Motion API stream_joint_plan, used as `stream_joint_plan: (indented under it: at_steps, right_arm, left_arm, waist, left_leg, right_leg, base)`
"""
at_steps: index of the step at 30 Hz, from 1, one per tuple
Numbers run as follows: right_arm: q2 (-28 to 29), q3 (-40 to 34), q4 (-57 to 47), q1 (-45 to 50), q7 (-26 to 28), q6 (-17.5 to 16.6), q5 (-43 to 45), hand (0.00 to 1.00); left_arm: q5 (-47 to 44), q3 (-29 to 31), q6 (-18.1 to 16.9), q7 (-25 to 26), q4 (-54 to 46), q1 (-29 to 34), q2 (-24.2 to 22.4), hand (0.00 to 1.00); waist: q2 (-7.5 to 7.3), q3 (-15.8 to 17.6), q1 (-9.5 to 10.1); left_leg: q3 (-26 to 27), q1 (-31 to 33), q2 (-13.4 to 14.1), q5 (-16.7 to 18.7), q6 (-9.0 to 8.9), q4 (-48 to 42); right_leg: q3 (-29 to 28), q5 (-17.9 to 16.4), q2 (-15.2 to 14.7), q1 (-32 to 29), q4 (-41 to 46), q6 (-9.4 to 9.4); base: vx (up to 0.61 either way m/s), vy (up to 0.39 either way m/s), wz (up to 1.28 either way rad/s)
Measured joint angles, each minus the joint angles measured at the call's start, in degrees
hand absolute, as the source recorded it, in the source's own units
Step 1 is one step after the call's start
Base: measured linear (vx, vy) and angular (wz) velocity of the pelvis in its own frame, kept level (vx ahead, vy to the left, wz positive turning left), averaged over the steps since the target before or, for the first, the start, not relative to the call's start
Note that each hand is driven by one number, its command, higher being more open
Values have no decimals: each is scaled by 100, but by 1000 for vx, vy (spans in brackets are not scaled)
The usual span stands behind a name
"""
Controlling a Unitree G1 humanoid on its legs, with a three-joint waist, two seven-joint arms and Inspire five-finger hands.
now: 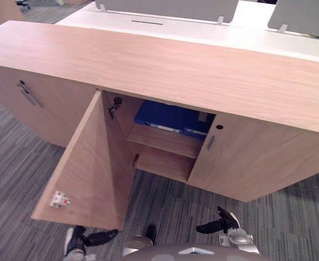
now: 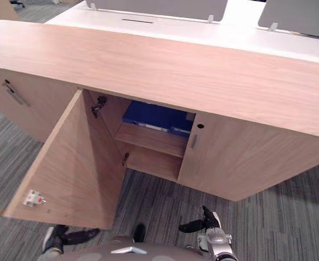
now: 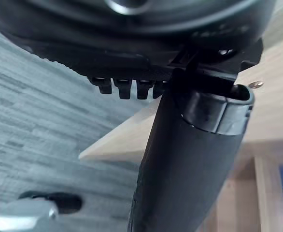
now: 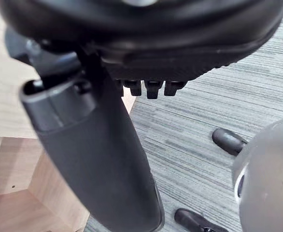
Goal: Walk over to the cabinet, pick up the folder, carry it to the office cabinet, place the folder inside the office cabinet, then close the office cabinet door
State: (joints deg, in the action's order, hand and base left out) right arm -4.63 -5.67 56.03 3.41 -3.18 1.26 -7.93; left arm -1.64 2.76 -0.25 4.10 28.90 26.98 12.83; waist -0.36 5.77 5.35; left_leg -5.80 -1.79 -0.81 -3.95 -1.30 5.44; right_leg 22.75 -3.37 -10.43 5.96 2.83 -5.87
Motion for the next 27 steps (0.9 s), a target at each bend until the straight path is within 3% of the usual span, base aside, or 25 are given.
stream_joint_plan:
  at_steps: [3,5,10,18,27]
  right_arm:
    - [35,4,28,16,-2,7,1,100]
    - [46,4,10,-2,-12,-1,2,100]
    - [59,-101,3,75,-124,9,13,100]
    - [28,-224,-8,66,-244,-2,23,100]
    - [25,-227,7,54,-324,-3,35,100]
  left_arm:
    - [182,-298,-64,-182,-66,-84,9,100]
    - [438,-688,-25,-329,3,-285,15,100]
    - [604,-1130,-70,-374,-4,-855,-226,100]
    - [802,-1160,-105,-134,22,-1803,-199,100]
    - [798,-1152,-97,342,479,-2307,-191,100]
  waist:
    - [68,-37,-110]
    - [145,-103,-334]
    - [125,-133,-481]
    - [158,-176,-797]
    - [163,-176,-882]
  left_leg:
    - [124,-63,77,2,-3,1]
    - [286,-65,157,-3,-10,1]
    - [461,-111,302,-1,-63,-1]
    - [742,-178,476,88,-179,-8]
    - [1121,-210,589,161,-250,-31]
  right_leg:
    - [-154,10,70,-14,0,16]
    - [-336,37,146,-121,1,48]
    - [-525,108,296,-177,-75,103]
    - [-784,210,497,-172,-302,168]
    - [-1062,320,630,-210,-494,261]
  base:
    - [-33,-33,-29]
    - [-42,-40,-38]
    - [-16,-39,-25]
    - [26,-25,-20]
    - [14,8,-17]
